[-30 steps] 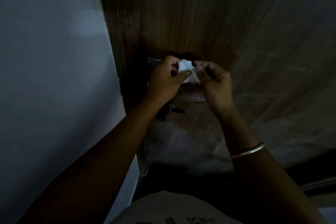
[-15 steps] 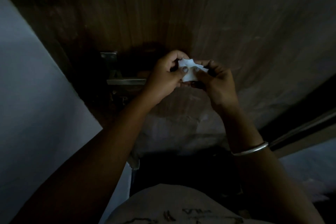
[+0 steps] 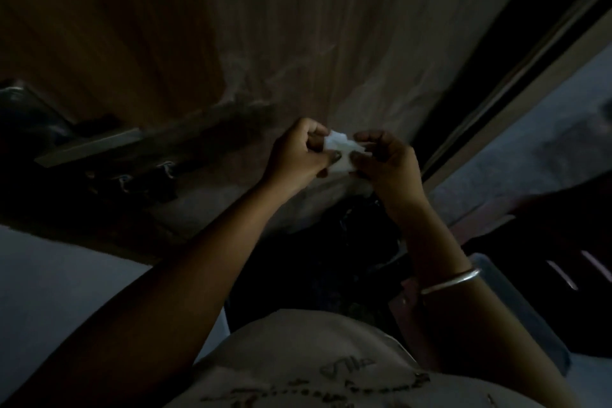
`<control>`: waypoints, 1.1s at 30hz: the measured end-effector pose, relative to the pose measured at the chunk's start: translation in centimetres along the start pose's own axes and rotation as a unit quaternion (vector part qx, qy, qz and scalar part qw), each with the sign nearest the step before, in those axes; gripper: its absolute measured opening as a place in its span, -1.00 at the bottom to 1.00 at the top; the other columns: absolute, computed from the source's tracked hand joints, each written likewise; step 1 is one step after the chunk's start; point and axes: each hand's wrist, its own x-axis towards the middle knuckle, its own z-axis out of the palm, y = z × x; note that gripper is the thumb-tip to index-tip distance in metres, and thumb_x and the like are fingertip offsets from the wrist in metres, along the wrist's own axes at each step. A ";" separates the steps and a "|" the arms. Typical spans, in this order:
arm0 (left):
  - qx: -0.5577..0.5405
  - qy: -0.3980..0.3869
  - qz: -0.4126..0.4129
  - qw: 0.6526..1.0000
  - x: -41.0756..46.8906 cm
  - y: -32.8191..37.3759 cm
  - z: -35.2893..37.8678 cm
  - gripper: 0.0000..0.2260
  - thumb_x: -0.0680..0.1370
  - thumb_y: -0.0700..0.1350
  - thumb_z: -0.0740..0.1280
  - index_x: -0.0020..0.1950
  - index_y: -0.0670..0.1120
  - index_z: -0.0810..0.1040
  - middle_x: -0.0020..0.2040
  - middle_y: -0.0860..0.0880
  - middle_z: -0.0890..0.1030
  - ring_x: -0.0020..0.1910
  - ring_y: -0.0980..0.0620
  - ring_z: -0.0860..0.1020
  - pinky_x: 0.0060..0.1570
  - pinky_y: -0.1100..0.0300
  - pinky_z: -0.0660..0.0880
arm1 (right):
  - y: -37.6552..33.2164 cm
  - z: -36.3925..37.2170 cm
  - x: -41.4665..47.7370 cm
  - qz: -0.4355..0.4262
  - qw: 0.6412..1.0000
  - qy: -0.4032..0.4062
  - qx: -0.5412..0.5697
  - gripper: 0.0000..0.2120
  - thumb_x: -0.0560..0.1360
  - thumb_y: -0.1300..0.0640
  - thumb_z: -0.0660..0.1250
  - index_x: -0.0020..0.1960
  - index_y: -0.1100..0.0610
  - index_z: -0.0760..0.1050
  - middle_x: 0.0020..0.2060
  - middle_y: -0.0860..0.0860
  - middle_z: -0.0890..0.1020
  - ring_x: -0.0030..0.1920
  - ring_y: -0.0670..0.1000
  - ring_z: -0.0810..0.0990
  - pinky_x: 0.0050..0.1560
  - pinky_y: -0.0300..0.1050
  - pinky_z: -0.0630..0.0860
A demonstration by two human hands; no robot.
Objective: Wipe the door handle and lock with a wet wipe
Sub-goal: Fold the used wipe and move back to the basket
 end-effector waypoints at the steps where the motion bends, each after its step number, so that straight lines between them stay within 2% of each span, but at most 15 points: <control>1: 0.011 -0.014 -0.015 1.000 0.0 -0.6 1.0 -0.71 0.39 -0.23 0.44 -0.19 0.12 0.42 -0.19 0.03 0.52 -0.18 -0.01 0.59 -0.19 -0.09 0.63 | 1.0 -0.6 -0.4 0.014 1.000 0.018 -0.013 -0.77 0.48 0.39 0.31 0.09 0.18 0.50 -0.18 -0.02 0.55 -0.29 -0.16 0.58 -0.34 -0.38 0.54; 4: 0.058 -0.064 -0.023 0.996 -0.3 -2.4 3.8 -0.78 0.38 -0.21 0.46 -0.28 0.05 0.46 -0.29 0.06 0.55 -0.24 0.00 0.59 -0.19 -0.02 0.63 | 4.0 -2.0 -1.8 0.075 0.996 0.047 -0.008 -0.72 0.48 0.43 0.29 0.16 0.24 0.50 -0.12 0.01 0.56 -0.22 -0.09 0.57 -0.30 -0.36 0.57; 6: 0.059 -0.102 -0.034 0.992 -0.7 -3.4 5.2 -0.82 0.40 -0.21 0.44 -0.29 0.02 0.51 -0.31 0.07 0.57 -0.25 0.04 0.58 -0.21 0.11 0.61 | 5.8 -2.8 -2.8 0.104 0.993 0.060 -0.019 -0.80 0.48 0.43 0.30 0.06 0.24 0.54 -0.13 0.07 0.58 -0.21 -0.05 0.58 -0.31 -0.37 0.56; 8: 0.030 -0.138 -0.062 0.988 -1.0 -4.7 6.6 -0.87 0.40 -0.26 0.42 -0.26 -0.04 0.56 -0.30 0.04 0.59 -0.23 0.05 0.58 -0.20 0.15 0.57 | 7.3 -3.5 -3.7 0.112 0.990 0.072 -0.049 -0.85 0.46 0.41 0.33 -0.11 0.19 0.57 -0.20 0.05 0.61 -0.28 -0.17 0.58 -0.35 -0.42 0.51; 10: 0.021 -0.164 -0.085 0.982 -1.0 -5.9 7.7 -0.85 0.39 -0.28 0.42 -0.26 -0.03 0.59 -0.28 0.02 0.61 -0.19 0.04 0.59 -0.17 0.16 0.56 | 8.5 -4.2 -4.3 0.122 0.986 0.096 -0.055 -0.81 0.43 0.39 0.37 -0.23 0.12 0.58 -0.28 -0.03 0.62 -0.36 -0.27 0.57 -0.35 -0.44 0.47; 12: 0.011 -0.191 -0.121 0.974 -0.8 -6.7 9.1 -0.85 0.40 -0.27 0.41 -0.26 -0.02 0.57 -0.27 0.00 0.60 -0.19 0.04 0.58 -0.13 0.15 0.55 | 9.6 -5.0 -4.5 0.152 0.981 0.119 -0.035 -0.82 0.42 0.36 0.39 -0.24 0.10 0.60 -0.29 -0.07 0.63 -0.37 -0.28 0.58 -0.33 -0.42 0.49; 14: -0.031 -0.202 -0.165 0.965 -0.5 -7.1 10.6 -0.87 0.43 -0.30 0.37 -0.24 -0.09 0.55 -0.26 -0.07 0.58 -0.20 0.01 0.57 -0.11 0.17 0.57 | 10.7 -5.8 -4.1 0.179 0.974 0.136 -0.012 -0.80 0.44 0.35 0.37 -0.24 0.09 0.61 -0.30 -0.05 0.64 -0.38 -0.25 0.58 -0.32 -0.39 0.50; 17: -0.023 -0.190 -0.183 0.964 0.4 -7.5 12.6 -0.84 0.44 -0.34 0.35 -0.27 -0.11 0.54 -0.27 -0.10 0.57 -0.17 -0.06 0.58 -0.04 0.05 0.58 | 12.2 -7.0 -3.0 0.181 0.970 0.161 -0.023 -0.78 0.43 0.36 0.37 -0.24 0.06 0.59 -0.32 -0.03 0.62 -0.44 -0.27 0.55 -0.38 -0.39 0.47; 20: 0.010 -0.174 -0.201 0.964 2.0 -8.0 14.9 -0.83 0.43 -0.32 0.37 -0.28 -0.09 0.52 -0.28 -0.09 0.57 -0.14 -0.09 0.58 0.00 -0.04 0.57 | 13.5 -8.4 -1.0 0.164 0.968 0.187 -0.033 -0.78 0.42 0.34 0.40 -0.12 0.02 0.56 -0.29 -0.09 0.60 -0.35 -0.22 0.56 -0.33 -0.34 0.49; 22: -0.008 -0.162 -0.231 0.959 3.0 -8.1 16.8 -0.83 0.43 -0.32 0.38 -0.27 -0.09 0.48 -0.27 -0.09 0.53 -0.13 -0.09 0.56 -0.02 -0.02 0.58 | 14.1 -9.6 0.5 0.166 0.964 0.209 -0.021 -0.80 0.42 0.28 0.43 -0.01 0.05 0.56 -0.26 -0.10 0.60 -0.28 -0.17 0.58 -0.27 -0.32 0.54; 25: -0.068 -0.137 -0.282 0.947 3.9 -8.1 19.7 -0.82 0.45 -0.36 0.35 -0.24 -0.13 0.42 -0.24 -0.09 0.50 -0.14 -0.06 0.53 -0.10 0.09 0.58 | 15.2 -11.1 2.4 0.179 0.960 0.214 -0.031 -0.84 0.43 0.21 0.43 0.01 0.09 0.59 -0.22 -0.08 0.64 -0.26 -0.19 0.58 -0.18 -0.29 0.55; 28: -0.113 -0.106 -0.317 0.936 4.9 -8.4 21.9 -0.92 0.49 -0.37 0.28 -0.06 -0.23 0.48 -0.18 -0.11 0.54 -0.12 -0.05 0.54 -0.08 0.13 0.55 | 16.9 -11.9 4.0 0.170 0.961 0.202 -0.086 -0.85 0.48 0.24 0.36 0.03 0.10 0.61 -0.14 -0.10 0.63 -0.18 -0.22 0.57 -0.11 -0.33 0.50; 30: -0.139 -0.097 -0.334 0.927 5.3 -9.1 22.7 -0.84 0.52 -0.34 0.23 0.09 -0.27 0.50 -0.08 -0.16 0.57 -0.11 -0.05 0.55 -0.04 0.13 0.53 | 17.9 -11.9 4.1 0.157 0.963 0.185 -0.117 -0.81 0.50 0.21 0.33 0.08 0.08 0.61 -0.05 -0.07 0.65 -0.05 -0.15 0.59 0.00 -0.27 0.49; 33: -0.168 -0.105 -0.354 0.914 6.8 -9.8 24.5 -0.79 0.53 -0.27 0.25 0.15 -0.24 0.51 0.03 -0.19 0.59 -0.11 -0.02 0.57 -0.04 0.17 0.54 | 19.7 -12.4 5.2 0.122 0.970 0.158 -0.139 -0.80 0.54 0.19 0.31 0.13 0.08 0.61 0.04 -0.03 0.66 0.04 -0.12 0.59 0.05 -0.27 0.50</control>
